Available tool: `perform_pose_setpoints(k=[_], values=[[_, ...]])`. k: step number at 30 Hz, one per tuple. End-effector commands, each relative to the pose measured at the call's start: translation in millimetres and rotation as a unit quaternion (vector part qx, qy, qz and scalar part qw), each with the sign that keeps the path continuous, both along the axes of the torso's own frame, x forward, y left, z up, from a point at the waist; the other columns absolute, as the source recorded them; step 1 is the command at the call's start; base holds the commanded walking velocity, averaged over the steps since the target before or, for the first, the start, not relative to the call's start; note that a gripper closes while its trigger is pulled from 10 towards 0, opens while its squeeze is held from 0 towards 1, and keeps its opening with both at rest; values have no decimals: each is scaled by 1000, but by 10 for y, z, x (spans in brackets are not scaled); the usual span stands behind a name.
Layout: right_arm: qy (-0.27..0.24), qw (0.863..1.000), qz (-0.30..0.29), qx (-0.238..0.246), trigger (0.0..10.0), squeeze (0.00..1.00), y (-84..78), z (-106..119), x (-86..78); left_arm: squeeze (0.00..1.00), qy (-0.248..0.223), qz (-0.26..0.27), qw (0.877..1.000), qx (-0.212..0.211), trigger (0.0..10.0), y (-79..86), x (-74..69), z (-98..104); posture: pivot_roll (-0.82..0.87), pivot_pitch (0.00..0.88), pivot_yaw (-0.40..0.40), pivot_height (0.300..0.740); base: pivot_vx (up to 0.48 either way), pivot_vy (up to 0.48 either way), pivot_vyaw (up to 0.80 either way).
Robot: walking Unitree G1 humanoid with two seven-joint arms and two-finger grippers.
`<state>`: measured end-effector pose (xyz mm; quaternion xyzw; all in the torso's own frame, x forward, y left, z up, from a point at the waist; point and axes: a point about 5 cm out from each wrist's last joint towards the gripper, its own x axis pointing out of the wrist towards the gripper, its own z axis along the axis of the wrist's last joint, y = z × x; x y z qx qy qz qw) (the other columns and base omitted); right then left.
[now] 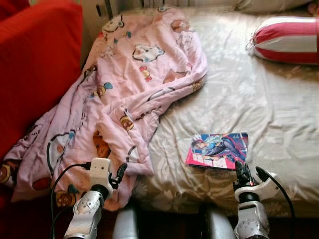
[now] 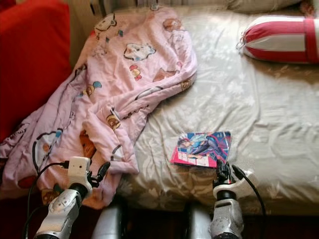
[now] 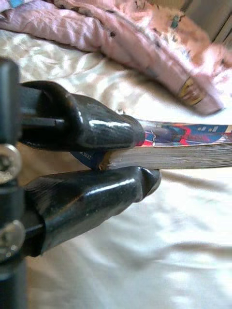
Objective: Clean up the room
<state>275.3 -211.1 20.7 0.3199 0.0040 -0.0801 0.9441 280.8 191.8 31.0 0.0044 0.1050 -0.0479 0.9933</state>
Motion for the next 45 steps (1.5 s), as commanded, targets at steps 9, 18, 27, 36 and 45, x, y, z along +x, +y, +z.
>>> perform_pose_setpoints(k=[9, 18, 27, 36, 45], values=[[-37, 990, 43, -128, 0, 0, -62, 358, 44, 0, 8, 41, 999, -20, 10000, 27, -26, -113, 66, 0, -11, 611, 0, 0, 0], [-3, 978, 91, -190, 10000, 0, 141, 371, 130, 0, 33, 78, 995, -47, 10000, 92, -20, -208, 64, 0, -15, 611, 0, 0, 0], [1, 980, 72, -184, 10000, 0, 148, 386, 111, 0, 67, 97, 992, -49, 10000, 132, -148, -370, 69, 0, -28, 656, 0, 0, 0], [20, 981, 66, -182, 10000, 0, 126, 320, 82, 0, 99, 101, 989, -45, 10000, 143, -244, -490, 72, 0, -37, 711, 0, 0, 0], [20, 981, 69, -178, 10000, 0, 137, 328, 115, 0, 129, 106, 985, -34, 10000, 165, -307, -575, 81, 0, -43, 740, 0, 0, 0]])
